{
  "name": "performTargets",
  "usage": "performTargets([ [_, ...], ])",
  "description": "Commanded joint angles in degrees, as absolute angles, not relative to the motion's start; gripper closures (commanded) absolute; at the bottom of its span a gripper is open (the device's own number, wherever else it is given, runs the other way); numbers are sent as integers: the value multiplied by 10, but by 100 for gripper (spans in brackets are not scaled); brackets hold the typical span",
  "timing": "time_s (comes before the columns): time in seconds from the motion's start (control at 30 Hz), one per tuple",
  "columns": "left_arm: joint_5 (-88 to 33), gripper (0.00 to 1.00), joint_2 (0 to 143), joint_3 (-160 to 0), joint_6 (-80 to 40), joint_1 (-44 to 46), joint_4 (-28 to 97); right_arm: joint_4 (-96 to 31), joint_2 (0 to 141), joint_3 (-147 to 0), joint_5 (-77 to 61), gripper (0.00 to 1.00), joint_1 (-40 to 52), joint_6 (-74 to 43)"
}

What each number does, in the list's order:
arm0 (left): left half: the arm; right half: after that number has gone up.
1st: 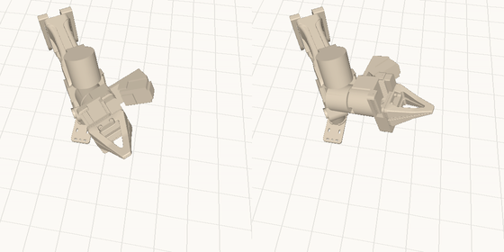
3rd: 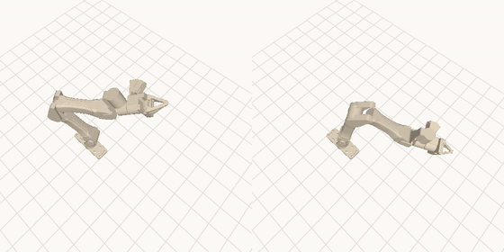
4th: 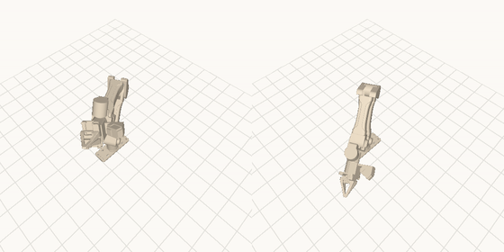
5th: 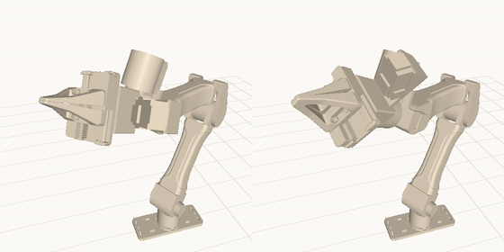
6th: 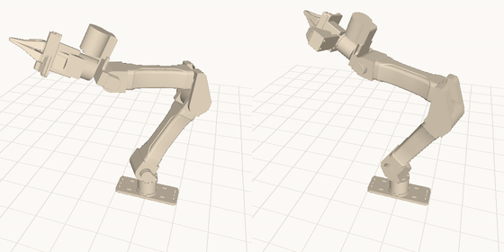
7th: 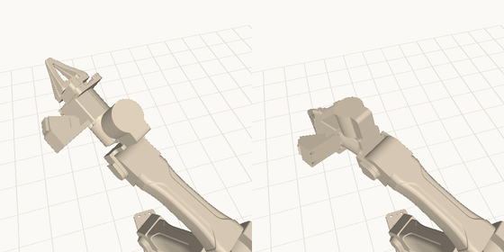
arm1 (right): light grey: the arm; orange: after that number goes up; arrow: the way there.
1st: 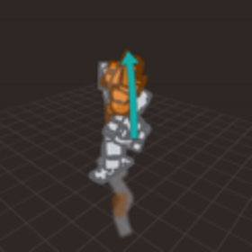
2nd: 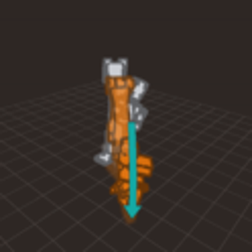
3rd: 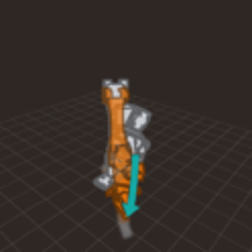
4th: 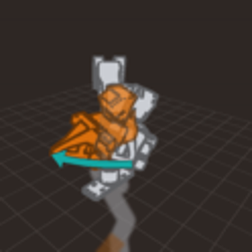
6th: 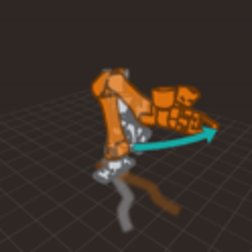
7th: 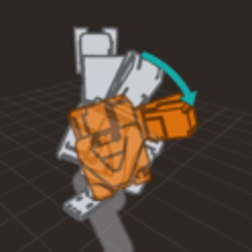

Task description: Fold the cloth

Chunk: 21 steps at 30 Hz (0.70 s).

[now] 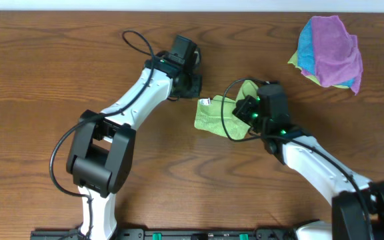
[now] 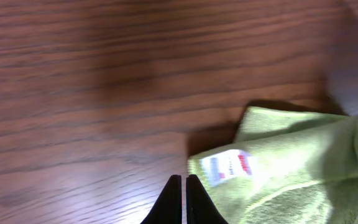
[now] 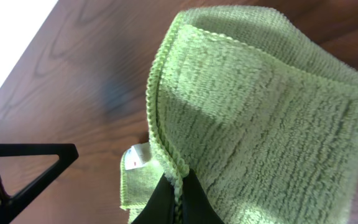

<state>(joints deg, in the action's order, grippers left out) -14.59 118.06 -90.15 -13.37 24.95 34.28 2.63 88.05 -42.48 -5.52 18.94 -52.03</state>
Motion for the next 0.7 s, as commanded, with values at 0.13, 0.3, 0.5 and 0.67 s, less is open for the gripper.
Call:
performTargets([
  [0.13, -138, 94, 1158, -914, -116, 220, 364, 13, 953, -513, -58, 99, 228, -499],
  [0.3, -129, 94, 1145, -914, -115, 197, 364, 1, 991, -552, -59, 99, 246, -491],
  [0.5, -129, 94, 1137, -914, -116, 167, 365, -1, 1015, -562, -62, 99, 267, -491],
  [0.67, -129, 94, 1137, -914, -116, 153, 369, -19, 1017, -562, -60, 99, 281, -488],
])
